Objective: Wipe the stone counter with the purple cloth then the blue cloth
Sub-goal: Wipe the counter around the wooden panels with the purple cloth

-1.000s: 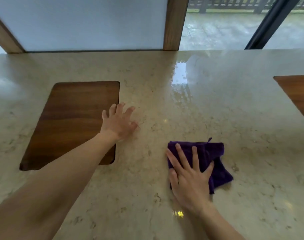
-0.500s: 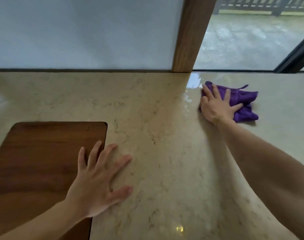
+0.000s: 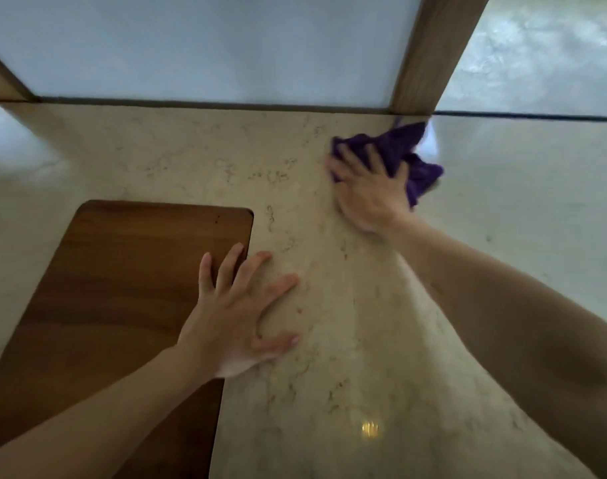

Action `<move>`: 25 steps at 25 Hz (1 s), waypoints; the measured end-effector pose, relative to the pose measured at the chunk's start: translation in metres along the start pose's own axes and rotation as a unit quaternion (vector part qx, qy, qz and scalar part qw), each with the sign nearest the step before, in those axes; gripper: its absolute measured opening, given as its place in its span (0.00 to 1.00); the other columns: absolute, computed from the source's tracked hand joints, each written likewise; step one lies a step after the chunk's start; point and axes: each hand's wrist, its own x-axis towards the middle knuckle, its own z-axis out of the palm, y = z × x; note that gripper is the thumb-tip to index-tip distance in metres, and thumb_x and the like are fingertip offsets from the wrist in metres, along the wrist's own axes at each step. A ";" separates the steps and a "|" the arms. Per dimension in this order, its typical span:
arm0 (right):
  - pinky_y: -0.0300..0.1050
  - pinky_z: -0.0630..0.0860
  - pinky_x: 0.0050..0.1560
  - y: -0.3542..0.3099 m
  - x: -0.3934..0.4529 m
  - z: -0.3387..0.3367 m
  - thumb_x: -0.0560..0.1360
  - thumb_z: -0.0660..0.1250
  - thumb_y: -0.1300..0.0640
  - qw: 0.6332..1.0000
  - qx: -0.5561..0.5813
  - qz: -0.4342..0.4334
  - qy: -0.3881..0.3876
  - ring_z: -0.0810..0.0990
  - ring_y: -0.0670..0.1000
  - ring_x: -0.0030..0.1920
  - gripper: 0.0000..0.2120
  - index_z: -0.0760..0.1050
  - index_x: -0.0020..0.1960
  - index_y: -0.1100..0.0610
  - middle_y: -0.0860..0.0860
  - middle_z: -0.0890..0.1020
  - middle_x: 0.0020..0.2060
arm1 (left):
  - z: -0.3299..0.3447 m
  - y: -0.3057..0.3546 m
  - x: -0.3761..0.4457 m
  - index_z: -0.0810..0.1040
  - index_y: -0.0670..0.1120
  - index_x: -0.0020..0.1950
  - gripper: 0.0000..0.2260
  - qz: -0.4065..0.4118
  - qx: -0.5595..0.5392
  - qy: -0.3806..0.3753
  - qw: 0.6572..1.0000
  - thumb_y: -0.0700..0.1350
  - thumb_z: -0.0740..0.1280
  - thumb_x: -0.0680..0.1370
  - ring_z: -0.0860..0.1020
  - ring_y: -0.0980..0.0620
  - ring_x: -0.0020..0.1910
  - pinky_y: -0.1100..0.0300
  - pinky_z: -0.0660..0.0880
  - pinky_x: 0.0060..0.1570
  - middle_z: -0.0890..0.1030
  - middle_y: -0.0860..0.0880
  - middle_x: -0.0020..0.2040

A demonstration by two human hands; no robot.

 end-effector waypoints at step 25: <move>0.82 0.53 0.64 -0.154 -0.432 0.088 0.77 0.54 0.41 0.999 -0.030 -0.044 -0.001 0.54 0.60 0.79 0.31 0.53 0.79 0.38 0.42 0.57 0.79 | -0.003 -0.030 -0.048 0.54 0.66 0.75 0.28 -0.117 -0.029 0.005 0.993 0.72 0.50 0.76 0.45 0.36 0.79 0.25 0.47 0.70 0.51 0.49 0.80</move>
